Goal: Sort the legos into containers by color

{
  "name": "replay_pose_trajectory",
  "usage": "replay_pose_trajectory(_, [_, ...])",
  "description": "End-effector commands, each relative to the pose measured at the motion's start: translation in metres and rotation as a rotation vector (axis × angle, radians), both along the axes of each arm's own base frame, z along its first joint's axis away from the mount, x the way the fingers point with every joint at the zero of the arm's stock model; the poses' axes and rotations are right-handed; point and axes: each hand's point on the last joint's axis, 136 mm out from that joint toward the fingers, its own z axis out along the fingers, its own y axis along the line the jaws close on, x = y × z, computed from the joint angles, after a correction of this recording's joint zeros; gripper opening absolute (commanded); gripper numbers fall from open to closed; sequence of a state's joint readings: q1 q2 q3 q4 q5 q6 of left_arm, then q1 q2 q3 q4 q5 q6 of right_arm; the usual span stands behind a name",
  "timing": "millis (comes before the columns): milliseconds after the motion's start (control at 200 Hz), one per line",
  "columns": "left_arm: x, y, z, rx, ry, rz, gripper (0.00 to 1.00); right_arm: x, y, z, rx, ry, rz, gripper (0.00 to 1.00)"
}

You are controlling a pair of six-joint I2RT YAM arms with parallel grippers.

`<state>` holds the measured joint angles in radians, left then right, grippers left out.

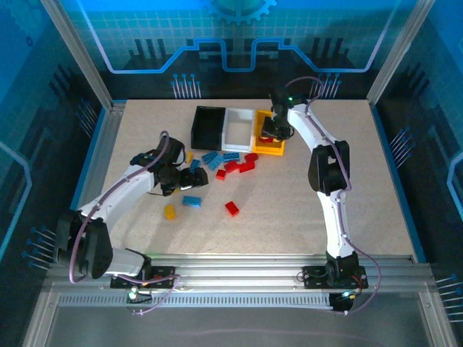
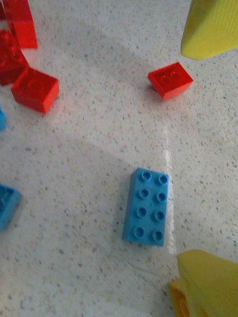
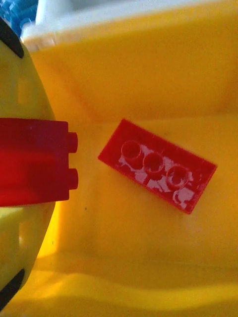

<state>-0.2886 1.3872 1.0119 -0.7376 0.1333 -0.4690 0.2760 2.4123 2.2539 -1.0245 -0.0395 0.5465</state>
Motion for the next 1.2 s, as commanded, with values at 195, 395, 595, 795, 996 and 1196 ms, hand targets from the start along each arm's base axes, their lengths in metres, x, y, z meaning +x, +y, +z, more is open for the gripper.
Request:
replay_pose_trajectory(195, [-0.002, 0.028, -0.011, 0.057, 0.088, 0.07, 0.99, 0.0, 0.0, 0.005, 0.03, 0.015, -0.009, 0.41])
replay_pose_trajectory(395, [0.002, 0.028, -0.015, 0.049, 0.101, 0.071, 0.99, -0.002, -0.001, 0.015, 0.027, 0.001, 0.0, 0.52])
replay_pose_trajectory(595, [0.0, 0.028, -0.016, 0.041, 0.101, 0.071, 0.99, -0.007, -0.002, 0.036, 0.032, -0.023, 0.005, 0.55])
replay_pose_trajectory(795, [-0.005, 0.025, -0.018, 0.024, 0.104, 0.062, 0.99, -0.041, 0.017, 0.07, 0.061, -0.067, 0.093, 0.57])
replay_pose_trajectory(996, [-0.009, 0.025, -0.023, 0.017, 0.106, 0.062, 0.99, -0.118, 0.068, 0.068, 0.022, -0.044, 0.397, 0.61])
replay_pose_trajectory(1196, [-0.007, 0.025, -0.025, 0.017, 0.109, 0.062, 0.99, -0.204, 0.112, 0.048, -0.027, 0.006, 0.663, 0.67])
